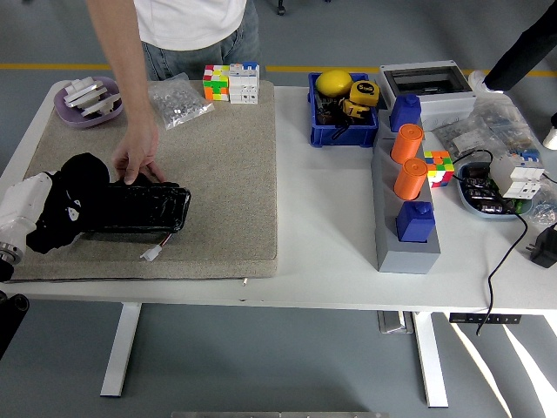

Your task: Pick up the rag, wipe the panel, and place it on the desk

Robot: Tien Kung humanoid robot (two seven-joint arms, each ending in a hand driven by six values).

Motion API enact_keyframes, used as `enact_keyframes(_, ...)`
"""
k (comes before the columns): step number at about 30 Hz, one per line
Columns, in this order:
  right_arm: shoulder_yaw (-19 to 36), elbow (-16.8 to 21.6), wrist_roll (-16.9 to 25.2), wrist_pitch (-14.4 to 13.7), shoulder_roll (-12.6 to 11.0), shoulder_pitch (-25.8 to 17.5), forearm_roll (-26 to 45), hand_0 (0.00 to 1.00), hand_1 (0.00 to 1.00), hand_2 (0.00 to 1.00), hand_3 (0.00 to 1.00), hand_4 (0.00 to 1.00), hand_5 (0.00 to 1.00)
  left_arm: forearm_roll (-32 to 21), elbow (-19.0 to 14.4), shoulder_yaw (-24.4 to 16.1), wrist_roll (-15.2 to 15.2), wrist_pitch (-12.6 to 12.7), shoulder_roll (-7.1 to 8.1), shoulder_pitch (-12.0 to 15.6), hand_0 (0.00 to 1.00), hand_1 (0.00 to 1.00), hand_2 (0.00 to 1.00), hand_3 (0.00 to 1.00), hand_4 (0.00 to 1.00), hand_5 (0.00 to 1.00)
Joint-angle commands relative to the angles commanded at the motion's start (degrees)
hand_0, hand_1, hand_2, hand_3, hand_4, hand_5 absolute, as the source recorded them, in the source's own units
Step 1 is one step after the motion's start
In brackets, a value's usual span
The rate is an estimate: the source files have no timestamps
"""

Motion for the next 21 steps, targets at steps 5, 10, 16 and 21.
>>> enact_keyframes(5, -0.19, -0.06, -0.05, 0.04, -0.08, 0.12, 0.0, 0.769, 0.606, 0.67, 0.57, 0.998, 0.483, 0.3, 2.44, -2.58, -0.21, 0.01, 0.82, -0.52, 0.282, 0.208, 0.528, 0.394, 0.002, 0.002)
enact_keyframes(10, -0.31, -0.04, -0.09, -0.01, -0.15, 0.09, -0.04, 0.769, 0.606, 0.67, 0.571, 0.998, 0.484, -0.29, 4.71, -4.52, -0.87, 0.12, 2.02, -0.86, 0.284, 0.209, 0.527, 0.394, 0.002, 0.002)
enact_keyframes(16, -0.71, -0.15, -0.16, -0.03, -0.23, 0.03, 0.07, 0.77, 0.605, 0.67, 0.57, 0.998, 0.483, -1.76, 8.17, -5.45, -2.83, 0.7, 3.14, -1.78, 0.288, 0.21, 0.524, 0.389, 0.002, 0.002)
enact_keyframes(21, -0.82, -0.15, -0.21, -0.08, -0.27, 0.14, -0.06, 0.77, 0.605, 0.67, 0.57, 0.998, 0.483, -2.64, 10.87, -5.8, -4.1, 0.69, 3.67, -2.49, 0.288, 0.21, 0.524, 0.389, 0.002, 0.002)
